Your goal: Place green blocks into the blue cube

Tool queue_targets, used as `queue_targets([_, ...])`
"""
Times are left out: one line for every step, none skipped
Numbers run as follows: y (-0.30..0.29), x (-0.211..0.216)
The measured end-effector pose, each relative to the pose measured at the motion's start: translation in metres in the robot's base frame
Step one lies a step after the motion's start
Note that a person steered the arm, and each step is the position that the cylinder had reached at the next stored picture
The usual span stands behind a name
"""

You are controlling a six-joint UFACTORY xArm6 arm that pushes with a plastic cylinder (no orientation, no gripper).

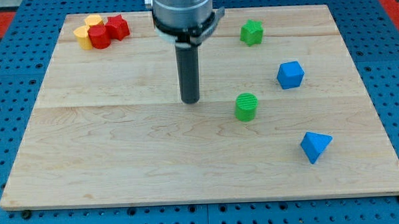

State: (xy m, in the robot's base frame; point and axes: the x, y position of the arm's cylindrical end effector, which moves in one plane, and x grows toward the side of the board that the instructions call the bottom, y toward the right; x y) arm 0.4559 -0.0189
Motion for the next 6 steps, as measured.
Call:
queue_targets([0.036,0.037])
queue_targets([0.079,0.037])
queue_targets([0.109,0.014])
queue_targets([0.149,-0.006])
queue_targets([0.172,-0.024])
queue_targets([0.222,-0.019])
